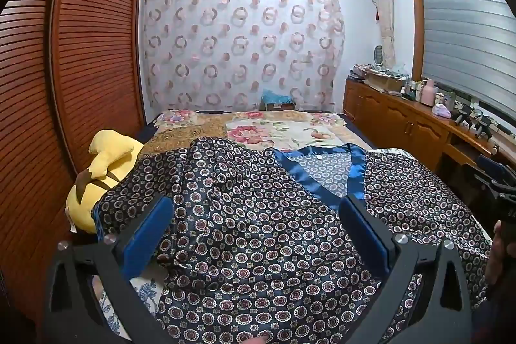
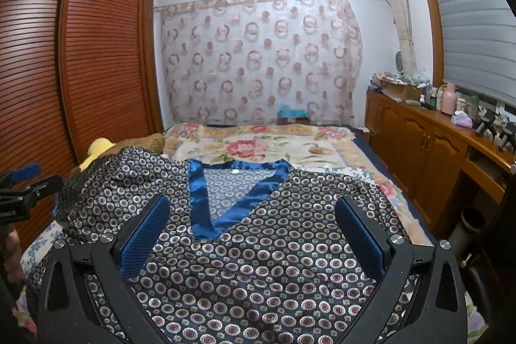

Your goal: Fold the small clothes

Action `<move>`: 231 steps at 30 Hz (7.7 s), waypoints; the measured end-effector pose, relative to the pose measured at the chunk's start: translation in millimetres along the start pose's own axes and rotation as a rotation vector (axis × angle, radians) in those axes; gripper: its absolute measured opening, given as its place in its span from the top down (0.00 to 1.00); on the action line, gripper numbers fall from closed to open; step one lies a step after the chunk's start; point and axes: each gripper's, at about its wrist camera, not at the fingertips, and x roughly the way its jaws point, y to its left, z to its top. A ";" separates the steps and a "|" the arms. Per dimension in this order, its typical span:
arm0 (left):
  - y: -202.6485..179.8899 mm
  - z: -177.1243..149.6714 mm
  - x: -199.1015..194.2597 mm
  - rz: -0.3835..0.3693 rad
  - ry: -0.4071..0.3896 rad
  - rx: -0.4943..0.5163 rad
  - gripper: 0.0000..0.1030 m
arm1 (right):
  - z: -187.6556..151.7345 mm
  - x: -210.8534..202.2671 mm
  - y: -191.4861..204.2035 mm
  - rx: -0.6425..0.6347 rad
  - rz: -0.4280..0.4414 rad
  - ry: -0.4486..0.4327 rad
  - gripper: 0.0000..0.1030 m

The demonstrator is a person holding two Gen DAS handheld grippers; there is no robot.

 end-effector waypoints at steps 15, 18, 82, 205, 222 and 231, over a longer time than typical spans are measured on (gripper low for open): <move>2.6 0.5 -1.2 0.011 -0.006 0.008 0.00 | -1.5 -1.8 1.5 0.002 0.003 0.002 0.00; 3.0 0.7 -1.4 0.014 -0.007 0.010 0.00 | -2.0 -2.0 2.5 0.002 0.004 0.003 0.00; 8.0 -4.9 5.3 0.032 0.021 0.023 0.00 | -9.2 18.7 46.9 -0.012 0.070 0.044 0.00; 156.0 -38.1 73.2 -0.118 0.283 -0.196 0.99 | -38.3 95.7 172.1 -0.193 0.494 0.308 0.00; 65.0 53.7 96.1 -0.224 0.194 0.028 1.00 | -28.8 87.1 126.6 -0.118 0.432 0.264 0.00; 16.9 60.0 108.7 -0.266 0.235 0.142 0.85 | -29.4 84.3 88.3 -0.062 0.384 0.263 0.00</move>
